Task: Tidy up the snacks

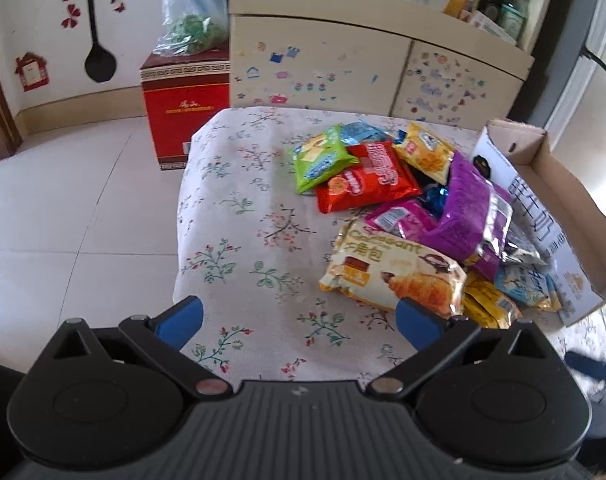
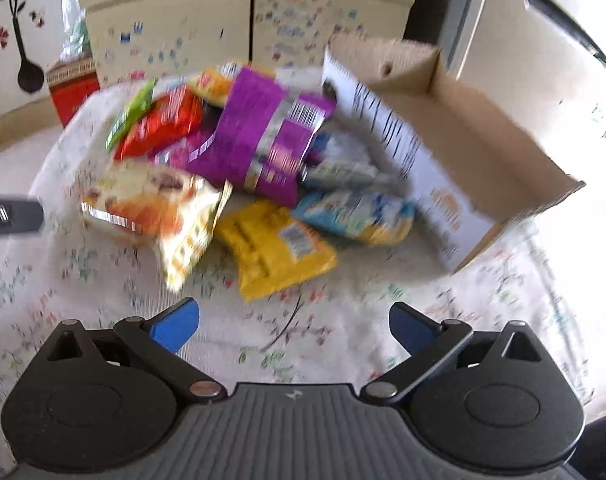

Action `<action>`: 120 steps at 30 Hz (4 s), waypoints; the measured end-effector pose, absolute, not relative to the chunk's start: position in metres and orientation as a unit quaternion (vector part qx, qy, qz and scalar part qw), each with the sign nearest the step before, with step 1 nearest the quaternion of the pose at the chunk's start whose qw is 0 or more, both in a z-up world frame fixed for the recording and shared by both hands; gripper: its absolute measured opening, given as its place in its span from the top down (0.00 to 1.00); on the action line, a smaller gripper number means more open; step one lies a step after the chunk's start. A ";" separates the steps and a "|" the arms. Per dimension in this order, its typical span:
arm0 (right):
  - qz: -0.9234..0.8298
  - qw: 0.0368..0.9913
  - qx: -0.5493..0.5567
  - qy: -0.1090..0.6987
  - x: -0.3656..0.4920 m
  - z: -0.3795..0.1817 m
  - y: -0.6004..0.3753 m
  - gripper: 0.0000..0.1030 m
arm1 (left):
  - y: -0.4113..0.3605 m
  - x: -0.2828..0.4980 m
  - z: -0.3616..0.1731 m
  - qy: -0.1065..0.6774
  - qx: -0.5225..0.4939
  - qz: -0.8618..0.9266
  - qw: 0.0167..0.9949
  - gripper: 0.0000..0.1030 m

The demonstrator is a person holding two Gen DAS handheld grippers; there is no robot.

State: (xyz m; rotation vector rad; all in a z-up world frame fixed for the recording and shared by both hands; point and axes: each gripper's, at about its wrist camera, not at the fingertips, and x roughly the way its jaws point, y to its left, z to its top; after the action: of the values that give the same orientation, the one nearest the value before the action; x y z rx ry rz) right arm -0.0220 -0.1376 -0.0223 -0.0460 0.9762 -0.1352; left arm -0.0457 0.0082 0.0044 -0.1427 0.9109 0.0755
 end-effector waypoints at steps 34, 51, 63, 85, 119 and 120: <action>-0.109 0.850 0.039 0.514 0.044 0.024 -0.172 0.00 | -0.042 0.034 0.031 0.462 0.084 -0.019 0.883 0.01; -0.095 0.855 0.014 0.509 0.059 0.013 -0.161 0.00 | -0.034 0.039 0.018 0.475 0.050 -0.013 0.879 0.01; -0.094 0.855 0.004 0.511 0.059 0.008 -0.161 0.00 | -0.038 0.037 0.015 0.473 0.064 -0.006 0.879 0.01; -0.102 0.860 -0.050 0.497 0.058 0.004 -0.152 0.00 | -0.045 0.032 0.011 0.460 0.105 0.008 0.882 0.02; -0.107 0.861 -0.071 0.491 0.055 0.003 -0.154 0.01 | -0.056 0.031 0.005 0.459 0.112 0.006 0.881 0.02; -0.106 0.861 -0.070 0.492 0.055 0.002 -0.155 0.01 | -0.056 0.030 0.005 0.460 0.112 0.005 0.881 0.02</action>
State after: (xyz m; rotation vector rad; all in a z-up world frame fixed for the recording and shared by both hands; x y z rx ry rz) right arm 0.0551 -0.1546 0.0024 -0.1476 1.0325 -0.2229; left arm 0.0304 -0.0560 0.0045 0.2330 0.9579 0.0108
